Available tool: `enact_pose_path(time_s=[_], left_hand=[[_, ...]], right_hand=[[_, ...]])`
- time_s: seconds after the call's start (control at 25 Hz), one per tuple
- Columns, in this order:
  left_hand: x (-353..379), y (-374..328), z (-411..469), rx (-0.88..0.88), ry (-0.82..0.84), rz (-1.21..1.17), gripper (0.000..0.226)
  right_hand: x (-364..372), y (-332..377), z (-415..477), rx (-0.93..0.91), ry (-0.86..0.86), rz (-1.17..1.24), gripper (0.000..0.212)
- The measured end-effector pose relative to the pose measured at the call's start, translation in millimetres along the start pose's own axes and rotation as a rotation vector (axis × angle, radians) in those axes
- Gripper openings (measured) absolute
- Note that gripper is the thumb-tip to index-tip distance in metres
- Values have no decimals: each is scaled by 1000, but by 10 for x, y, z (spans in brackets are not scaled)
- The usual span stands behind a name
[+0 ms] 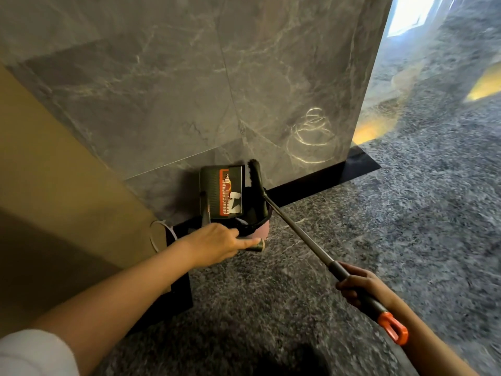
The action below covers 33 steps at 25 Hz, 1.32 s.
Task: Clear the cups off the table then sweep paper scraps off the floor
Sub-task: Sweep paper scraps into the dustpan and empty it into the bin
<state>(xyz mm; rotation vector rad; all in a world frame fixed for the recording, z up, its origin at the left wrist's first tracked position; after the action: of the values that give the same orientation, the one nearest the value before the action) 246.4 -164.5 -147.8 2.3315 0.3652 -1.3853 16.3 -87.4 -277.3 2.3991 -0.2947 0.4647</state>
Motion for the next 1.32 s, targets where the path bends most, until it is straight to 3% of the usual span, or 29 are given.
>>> enact_pose_path(time_s=[0.12, 0.24, 0.4, 0.64, 0.76, 0.88, 1.32], left_hand=[[177, -242, -4, 111, 85, 62, 63], [209, -49, -41, 24, 23, -48, 61], [334, -168, -30, 71, 4, -41, 69], [-8, 65, -95, -28, -308, -164, 71], [-93, 81, -114, -47, -294, -137, 68], [-293, 108, -225, -52, -426, -135, 69], [-307, 52, -311, 19, -408, -65, 77]], right_hand=[[-31, -20, -21, -9, 5, 85, 54], [-76, -31, -36, -2, 3, 126, 50], [-114, -58, -53, 1, -12, 84, 49], [-91, -52, -34, -6, -6, -9, 49], [-50, -90, -22, 1, 4, -70, 48], [-35, -86, -21, -6, -3, -114, 49], [-63, -110, 16, 1, -10, -37, 48]])
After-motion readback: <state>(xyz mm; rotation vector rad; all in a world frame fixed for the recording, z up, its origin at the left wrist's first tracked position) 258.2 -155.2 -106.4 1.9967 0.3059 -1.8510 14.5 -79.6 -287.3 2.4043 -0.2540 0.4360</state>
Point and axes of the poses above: each hand's wrist, its own z-axis towards the middle knuckle, its own x-axis out of the palm, y = z × x, the point moved 9 cm from there along z, towards the middle knuckle, and after that the axes turned 5 degrees about x, right-handed, at the moved point
